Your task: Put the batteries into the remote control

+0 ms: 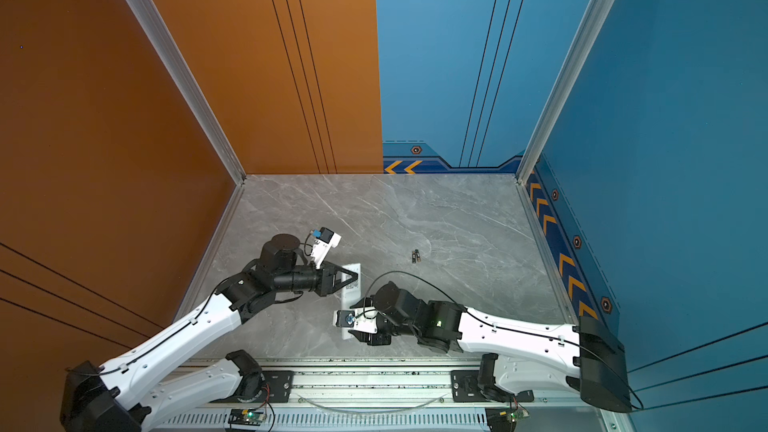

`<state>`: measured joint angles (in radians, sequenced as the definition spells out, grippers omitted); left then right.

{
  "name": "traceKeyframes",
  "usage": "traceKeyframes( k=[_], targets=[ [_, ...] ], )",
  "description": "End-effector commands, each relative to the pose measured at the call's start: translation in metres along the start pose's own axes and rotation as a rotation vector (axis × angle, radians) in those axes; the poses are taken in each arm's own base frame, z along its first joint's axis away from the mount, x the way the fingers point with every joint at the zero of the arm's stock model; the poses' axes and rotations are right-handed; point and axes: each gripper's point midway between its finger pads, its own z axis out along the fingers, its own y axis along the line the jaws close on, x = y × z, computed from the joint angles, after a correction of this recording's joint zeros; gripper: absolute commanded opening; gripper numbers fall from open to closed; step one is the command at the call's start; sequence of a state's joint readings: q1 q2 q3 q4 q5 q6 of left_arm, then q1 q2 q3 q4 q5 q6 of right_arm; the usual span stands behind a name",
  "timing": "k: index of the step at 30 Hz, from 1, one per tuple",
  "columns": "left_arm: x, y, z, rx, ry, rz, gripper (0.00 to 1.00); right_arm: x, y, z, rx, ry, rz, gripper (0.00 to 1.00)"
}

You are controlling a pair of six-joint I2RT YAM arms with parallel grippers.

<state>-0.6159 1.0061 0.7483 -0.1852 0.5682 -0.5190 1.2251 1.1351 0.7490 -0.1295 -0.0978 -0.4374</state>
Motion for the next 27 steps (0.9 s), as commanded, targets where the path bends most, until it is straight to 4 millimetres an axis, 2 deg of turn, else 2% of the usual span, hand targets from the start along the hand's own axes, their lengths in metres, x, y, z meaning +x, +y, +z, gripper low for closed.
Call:
traceKeyframes(
  k=[1,11,17,19,24,27],
  targets=[
    [-0.029,-0.018,-0.009,0.015,-0.088,0.075,0.00,0.004,0.015,-0.005,-0.067,0.026,0.011,0.48],
    [-0.030,-0.019,-0.007,0.016,-0.084,0.080,0.00,0.004,0.016,-0.007,-0.072,0.028,0.011,0.42],
    [-0.031,-0.020,-0.007,0.015,-0.081,0.084,0.00,0.004,0.012,-0.008,-0.050,0.028,0.009,0.42],
    [-0.031,-0.020,-0.007,0.014,-0.080,0.085,0.00,0.001,0.008,-0.011,-0.022,0.016,0.005,0.44],
    [-0.028,-0.019,-0.006,0.015,-0.071,0.086,0.00,-0.011,-0.005,-0.026,0.058,-0.060,-0.002,0.61],
    [-0.025,-0.020,-0.004,0.018,-0.064,0.089,0.00,-0.015,-0.010,-0.030,0.081,-0.078,-0.011,0.67]
  ],
)
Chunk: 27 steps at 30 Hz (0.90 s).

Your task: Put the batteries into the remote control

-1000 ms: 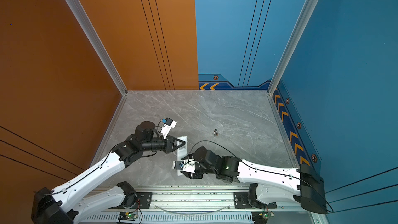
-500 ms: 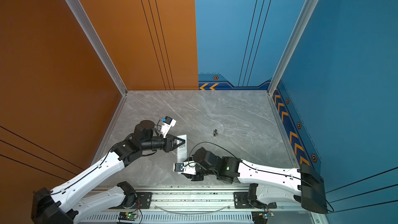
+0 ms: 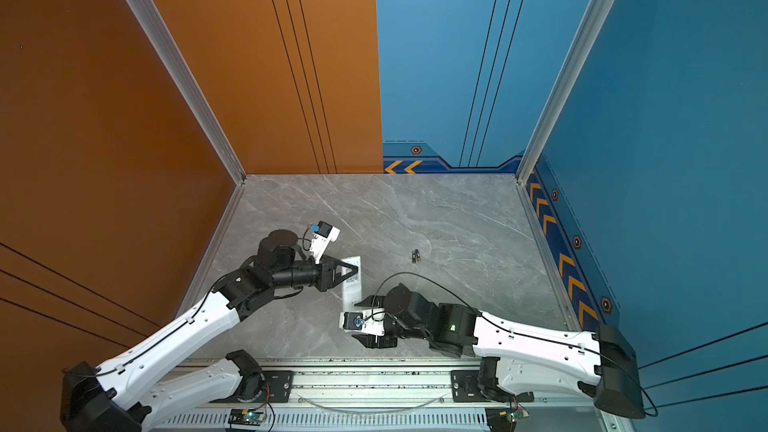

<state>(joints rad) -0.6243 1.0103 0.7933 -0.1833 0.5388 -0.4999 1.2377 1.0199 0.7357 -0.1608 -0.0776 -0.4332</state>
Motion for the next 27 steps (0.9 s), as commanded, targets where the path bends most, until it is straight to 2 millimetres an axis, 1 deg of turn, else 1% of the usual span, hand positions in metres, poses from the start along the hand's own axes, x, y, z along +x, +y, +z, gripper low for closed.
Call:
traceKeyframes(
  k=[1,10,19,27],
  targets=[
    [-0.009,-0.010,0.000,0.022,-0.022,0.044,0.00,-0.003,-0.008,-0.002,0.046,-0.016,-0.010,0.67],
    [-0.008,-0.015,-0.001,0.031,-0.021,0.051,0.00,0.002,-0.010,0.013,0.029,0.014,-0.026,0.67],
    [-0.006,-0.016,0.001,0.038,-0.016,0.049,0.00,0.003,-0.013,0.019,0.038,0.014,-0.019,0.66],
    [-0.007,-0.017,-0.001,0.044,-0.030,0.050,0.00,0.013,-0.009,0.027,0.017,0.054,-0.016,0.66]
  ],
)
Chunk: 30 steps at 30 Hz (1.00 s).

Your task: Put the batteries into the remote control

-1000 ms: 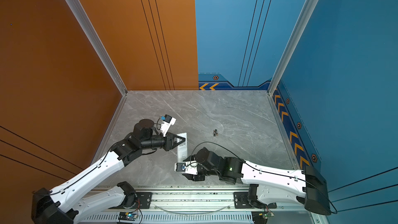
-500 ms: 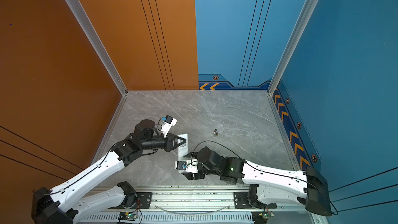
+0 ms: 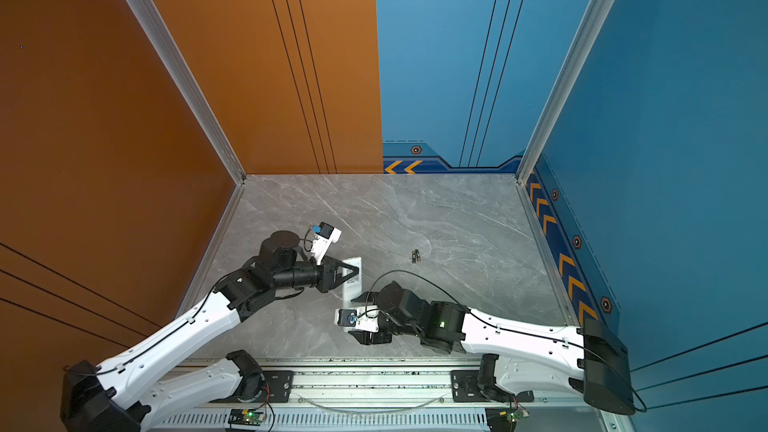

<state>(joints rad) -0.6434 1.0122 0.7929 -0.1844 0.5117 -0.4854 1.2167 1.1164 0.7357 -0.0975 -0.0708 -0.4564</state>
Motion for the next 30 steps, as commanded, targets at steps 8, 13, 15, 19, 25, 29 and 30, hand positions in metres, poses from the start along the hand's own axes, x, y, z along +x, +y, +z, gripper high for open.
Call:
traceKeyframes(
  k=[8,13,15,19,25,29,30],
  targets=[
    [-0.012,-0.013,0.000,0.054,-0.034,0.012,0.00,0.009,0.006,0.011,-0.026,0.035,0.005,0.65],
    [-0.017,-0.015,-0.003,0.055,-0.050,0.020,0.00,0.010,0.010,0.011,-0.042,0.048,0.005,0.65],
    [-0.017,-0.016,-0.003,0.057,-0.049,0.020,0.00,0.011,0.011,0.011,-0.044,0.051,0.008,0.64],
    [-0.018,-0.015,-0.003,0.055,-0.051,0.020,0.00,0.010,0.014,0.010,-0.048,0.053,0.011,0.63],
    [-0.017,-0.014,-0.005,0.049,-0.054,0.021,0.00,0.010,0.016,0.009,-0.053,0.060,0.008,0.62],
    [-0.018,-0.012,-0.007,0.045,-0.057,0.018,0.00,0.010,0.016,0.008,-0.054,0.061,0.009,0.62],
    [-0.018,-0.012,-0.008,0.042,-0.059,0.018,0.00,0.010,0.016,0.007,-0.054,0.061,0.009,0.62]
  ],
)
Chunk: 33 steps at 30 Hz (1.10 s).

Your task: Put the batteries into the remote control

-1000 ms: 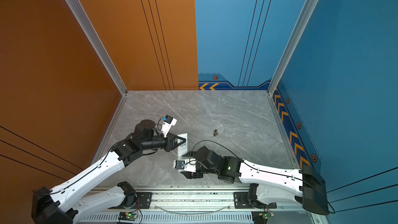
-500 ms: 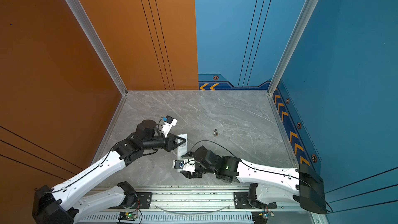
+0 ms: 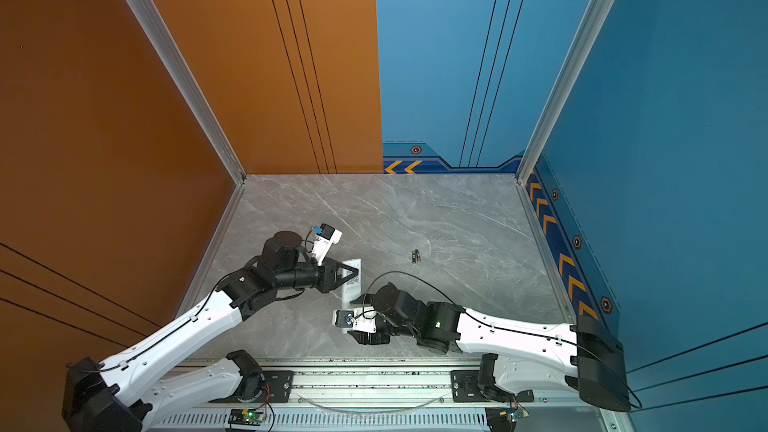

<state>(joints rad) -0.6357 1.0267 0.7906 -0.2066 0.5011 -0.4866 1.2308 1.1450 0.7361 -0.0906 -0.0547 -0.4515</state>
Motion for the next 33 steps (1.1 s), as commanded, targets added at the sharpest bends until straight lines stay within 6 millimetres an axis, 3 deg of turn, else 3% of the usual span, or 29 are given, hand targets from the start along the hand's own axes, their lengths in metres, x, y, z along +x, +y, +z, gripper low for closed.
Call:
traceKeyframes(
  k=[1,33],
  targets=[
    [-0.022,-0.021,-0.011,0.069,-0.078,0.041,0.00,0.005,0.011,0.000,-0.048,0.037,0.010,0.62],
    [-0.013,-0.003,-0.008,-0.015,-0.019,0.033,0.00,0.003,0.011,-0.001,-0.051,0.039,0.009,0.59]
  ],
)
